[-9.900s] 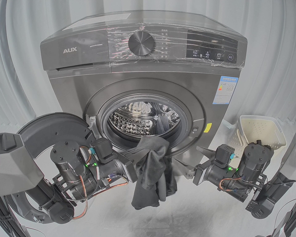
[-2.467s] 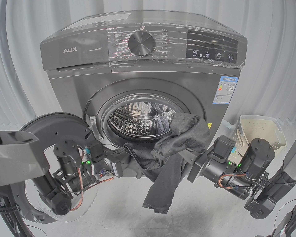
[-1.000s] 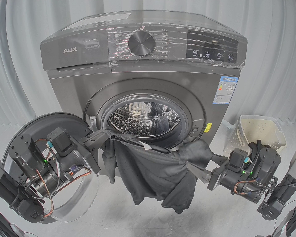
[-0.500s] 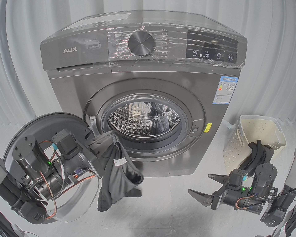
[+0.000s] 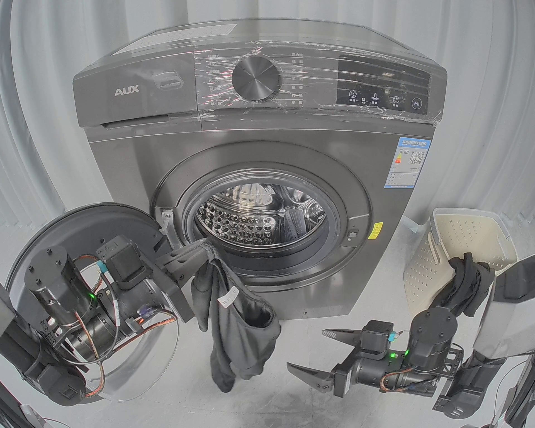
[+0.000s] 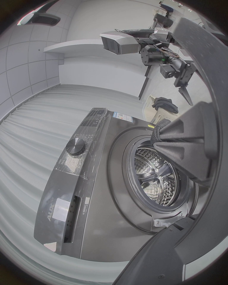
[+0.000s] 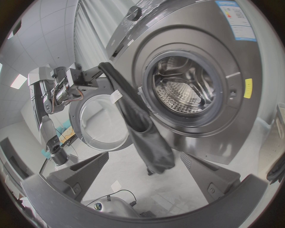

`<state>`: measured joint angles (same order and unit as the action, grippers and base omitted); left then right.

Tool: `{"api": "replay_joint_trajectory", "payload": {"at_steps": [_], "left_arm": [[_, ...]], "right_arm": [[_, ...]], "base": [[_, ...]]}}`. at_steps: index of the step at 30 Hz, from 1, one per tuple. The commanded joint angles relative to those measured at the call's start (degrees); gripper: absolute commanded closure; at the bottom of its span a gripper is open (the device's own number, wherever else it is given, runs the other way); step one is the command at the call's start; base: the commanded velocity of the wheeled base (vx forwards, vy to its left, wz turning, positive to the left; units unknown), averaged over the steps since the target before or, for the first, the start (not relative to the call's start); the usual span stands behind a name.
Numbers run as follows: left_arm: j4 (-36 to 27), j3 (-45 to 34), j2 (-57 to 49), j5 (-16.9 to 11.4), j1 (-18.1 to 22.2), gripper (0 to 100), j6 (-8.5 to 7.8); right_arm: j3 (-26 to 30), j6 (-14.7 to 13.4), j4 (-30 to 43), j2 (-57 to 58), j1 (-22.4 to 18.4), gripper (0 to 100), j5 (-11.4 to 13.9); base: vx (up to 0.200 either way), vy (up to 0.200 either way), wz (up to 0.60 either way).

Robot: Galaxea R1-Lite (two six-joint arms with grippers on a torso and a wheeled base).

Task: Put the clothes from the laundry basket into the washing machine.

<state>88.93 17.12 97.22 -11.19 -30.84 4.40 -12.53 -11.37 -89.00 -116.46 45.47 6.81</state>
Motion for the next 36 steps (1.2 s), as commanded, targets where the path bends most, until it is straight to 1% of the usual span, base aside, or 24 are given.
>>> {"api": "replay_joint_trajectory", "payload": {"at_steps": [1, 6, 8, 9, 12, 16, 20, 23, 26, 27, 29, 30, 36], "left_arm": [[0.01, 0.29, 0.78, 0.56, -0.27, 100, -0.01], [0.01, 0.46, 0.78, 0.73, -1.06, 100, 0.08], [0.01, 0.46, 0.78, 0.73, -1.24, 100, 0.08], [0.01, 0.46, 0.78, 0.73, -1.33, 100, 0.08], [0.01, 0.46, 0.78, 0.73, -1.33, 100, 0.08], [0.01, 0.55, 0.78, 0.73, -1.59, 100, 0.17], [0.01, 0.46, 0.78, 0.64, -1.94, 100, 0.26], [0.01, 0.46, 0.78, 0.64, -2.2, 100, 0.35], [0.01, 0.46, 0.87, 0.64, -2.2, 100, 0.35], [0.01, 0.46, 0.87, 0.64, -2.2, 100, 0.35], [0.01, 0.46, 0.87, 0.64, -2.29, 100, 0.35], [0.01, 0.46, 0.87, 0.64, -2.29, 100, 0.35], [0.01, 0.46, 0.95, 0.64, -2.2, 100, 0.35]], "right_arm": [[-4.08, 0.04, -0.29, -6.15, 1.11, 0, 0.57], [-7.07, 0.12, -0.21, -9.84, -0.03, 0, 0.74], [-9.18, 0.65, -0.21, -11.25, -0.73, 0, 1.27], [-9.35, 0.65, -0.21, -11.42, -0.73, 0, 1.27], [-12.96, 1.09, -0.21, -14.15, -2.23, 0, 1.27], [-15.33, 1.18, -0.21, -15.99, -2.23, 0, 1.27], [-17.79, 2.5, -0.21, -17.75, -2.4, 0, 1.54], [-19.99, 2.41, -0.29, -18.89, -1.79, 0, 2.68], [-21.39, 2.41, -0.29, -19.25, -1.44, 0, 2.85], [-22.98, 2.15, -0.29, -19.51, -0.73, 0, 3.03], [-23.94, 1.88, -0.38, -19.86, -0.38, 0, 3.03], [-24.21, 1.88, -0.38, -20.3, -0.38, 100, 3.12], [-23.94, 1.97, -0.47, -20.3, -0.47, 100, 3.12]], "base": [[0.0, 0.0, 0.0], [0.0, 0.0, 0.0], [0.0, 0.0, 0.0], [0.0, 0.0, 0.0], [0.0, 0.0, 0.0], [0.0, 0.0, 0.0], [0.0, 0.0, 0.0], [0.0, 0.0, 0.0], [0.0, 0.0, 0.0], [0.0, 0.0, 0.0], [0.0, 0.0, 0.0], [0.0, 0.0, 0.0], [0.0, 0.0, 0.0]]}}
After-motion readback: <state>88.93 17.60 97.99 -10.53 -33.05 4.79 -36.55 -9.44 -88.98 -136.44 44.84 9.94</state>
